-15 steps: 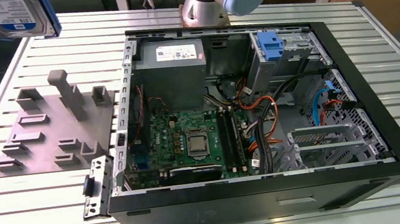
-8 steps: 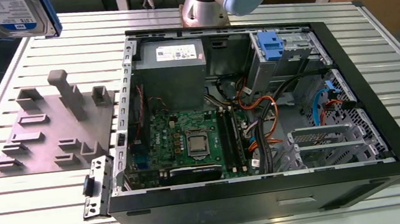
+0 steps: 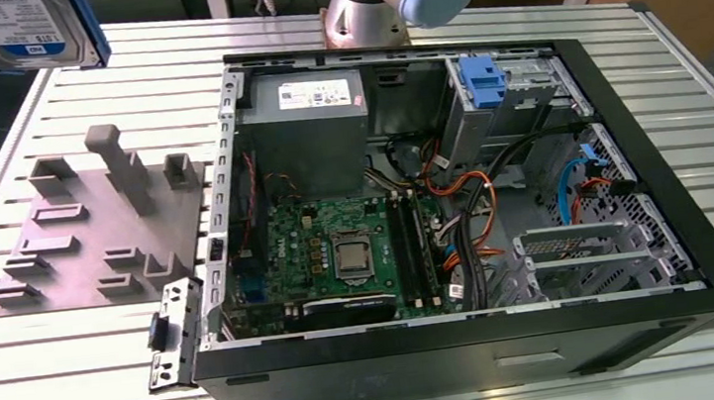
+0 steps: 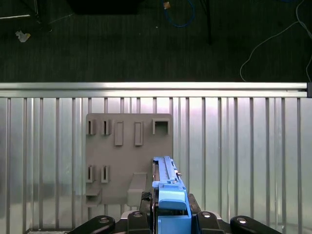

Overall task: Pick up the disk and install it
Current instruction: 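Pick up the disk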

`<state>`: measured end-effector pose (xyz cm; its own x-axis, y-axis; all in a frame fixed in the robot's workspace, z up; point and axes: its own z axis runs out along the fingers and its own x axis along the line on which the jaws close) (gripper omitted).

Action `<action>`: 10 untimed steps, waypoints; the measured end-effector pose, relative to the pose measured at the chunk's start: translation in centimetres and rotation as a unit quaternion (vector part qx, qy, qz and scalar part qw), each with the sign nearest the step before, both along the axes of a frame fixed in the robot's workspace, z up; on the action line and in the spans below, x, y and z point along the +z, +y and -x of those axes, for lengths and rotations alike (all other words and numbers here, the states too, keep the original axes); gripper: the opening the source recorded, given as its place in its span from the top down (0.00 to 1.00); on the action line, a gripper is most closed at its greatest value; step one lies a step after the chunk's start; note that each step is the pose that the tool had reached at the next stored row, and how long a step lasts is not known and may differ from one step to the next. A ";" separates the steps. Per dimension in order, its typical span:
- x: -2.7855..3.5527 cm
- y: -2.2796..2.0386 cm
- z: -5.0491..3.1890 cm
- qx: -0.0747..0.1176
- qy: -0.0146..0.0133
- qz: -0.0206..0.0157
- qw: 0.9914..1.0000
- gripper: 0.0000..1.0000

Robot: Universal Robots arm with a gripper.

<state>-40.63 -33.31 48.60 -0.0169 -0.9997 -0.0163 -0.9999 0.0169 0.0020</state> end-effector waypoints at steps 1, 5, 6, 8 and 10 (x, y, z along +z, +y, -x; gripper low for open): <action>0.00 0.00 -0.03 0.000 0.000 0.000 1.000 0.64; 0.00 -0.01 -0.31 0.000 0.000 0.000 1.000 0.64; 0.00 -0.01 -0.37 0.000 0.000 0.000 1.000 0.64; 0.00 -0.01 -0.47 0.000 0.000 0.000 1.000 0.64; 0.00 -0.01 -0.58 0.000 0.000 0.000 1.000 0.64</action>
